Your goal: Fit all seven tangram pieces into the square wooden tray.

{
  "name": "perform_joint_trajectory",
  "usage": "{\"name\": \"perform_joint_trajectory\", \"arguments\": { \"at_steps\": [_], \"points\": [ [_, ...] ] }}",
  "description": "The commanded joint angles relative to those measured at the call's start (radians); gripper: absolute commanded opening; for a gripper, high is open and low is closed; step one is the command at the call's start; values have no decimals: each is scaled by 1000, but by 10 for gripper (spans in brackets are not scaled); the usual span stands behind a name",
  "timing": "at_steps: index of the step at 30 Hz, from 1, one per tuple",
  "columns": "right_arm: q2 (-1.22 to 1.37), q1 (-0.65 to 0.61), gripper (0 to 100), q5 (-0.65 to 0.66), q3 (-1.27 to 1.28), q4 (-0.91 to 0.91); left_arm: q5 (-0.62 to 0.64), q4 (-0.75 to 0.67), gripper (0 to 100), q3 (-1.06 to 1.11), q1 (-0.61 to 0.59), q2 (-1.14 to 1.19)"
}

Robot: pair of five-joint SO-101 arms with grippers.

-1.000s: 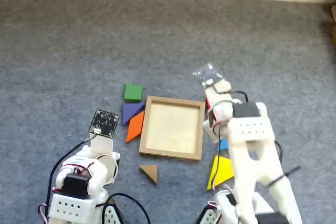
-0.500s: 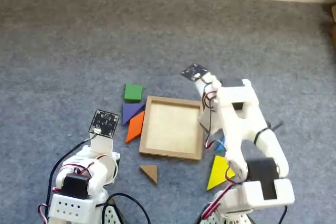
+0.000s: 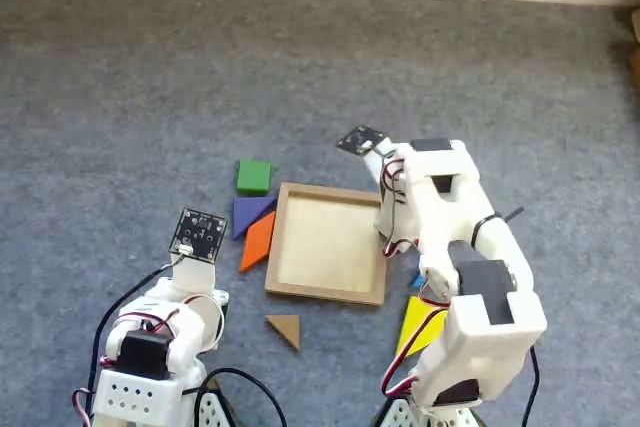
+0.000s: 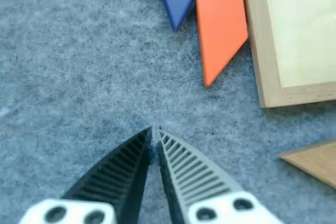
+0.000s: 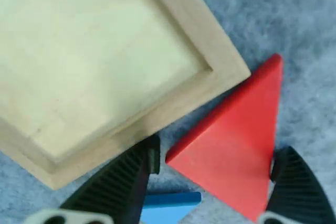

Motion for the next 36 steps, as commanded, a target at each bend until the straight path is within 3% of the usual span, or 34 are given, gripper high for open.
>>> {"name": "perform_joint_trajectory", "arguments": {
  "at_steps": [1,20,27,36],
  "points": [
    [-2,39,332,40,-56,-2,9,2,5,19,-8,-22],
    [-1,44,330,54,-48,-2,9,2,5,19,-8,-22],
    [-1,42,175,54,-50,-2,9,2,5,19,-8,-22],
    [-8,53,163,54,-54,5,9,2,5,19,-8,-22]
  ]
}}
